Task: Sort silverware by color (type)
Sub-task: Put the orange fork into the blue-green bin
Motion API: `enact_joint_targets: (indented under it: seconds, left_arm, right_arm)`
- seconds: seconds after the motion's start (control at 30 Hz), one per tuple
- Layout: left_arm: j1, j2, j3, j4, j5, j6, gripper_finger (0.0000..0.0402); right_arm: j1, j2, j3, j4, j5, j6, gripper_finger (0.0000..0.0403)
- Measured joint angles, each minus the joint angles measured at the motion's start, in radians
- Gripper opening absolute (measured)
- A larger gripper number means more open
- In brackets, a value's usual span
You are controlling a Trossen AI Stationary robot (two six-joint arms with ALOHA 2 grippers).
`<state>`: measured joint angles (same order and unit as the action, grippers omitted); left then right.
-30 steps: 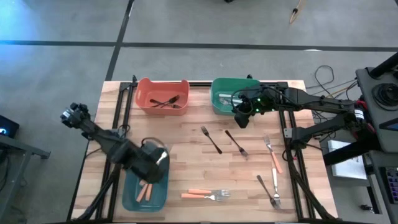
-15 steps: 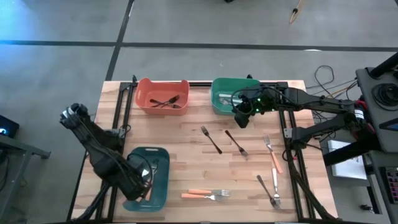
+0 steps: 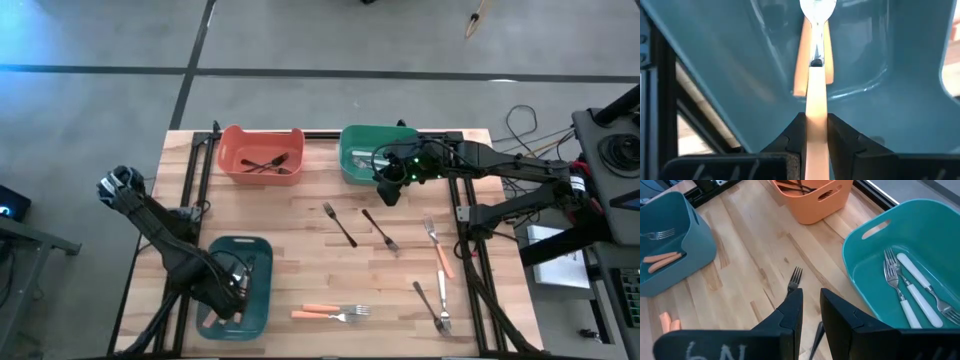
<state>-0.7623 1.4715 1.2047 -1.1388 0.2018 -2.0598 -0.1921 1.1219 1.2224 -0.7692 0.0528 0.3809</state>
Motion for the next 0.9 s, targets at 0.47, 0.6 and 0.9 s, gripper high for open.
enact_joint_targets:
  seconds: [0.47, 0.6, 0.9]
  left_arm:
    - [0.058, 0.000, -0.113, 0.050, -0.001, -0.001, 0.0036]
    - [0.069, 0.000, -0.138, 0.054, -0.003, -0.001, 0.0036]
    - [0.075, 0.001, -0.160, 0.060, -0.028, -0.018, 0.0036]
  right_arm:
    - [0.000, 0.000, 0.000, 0.000, 0.000, -0.019, 0.0059]
    - [0.000, 0.000, 0.000, 0.000, 0.001, -0.028, 0.0059]
    - [0.000, 0.000, 0.000, 0.000, 0.001, -0.027, 0.0059]
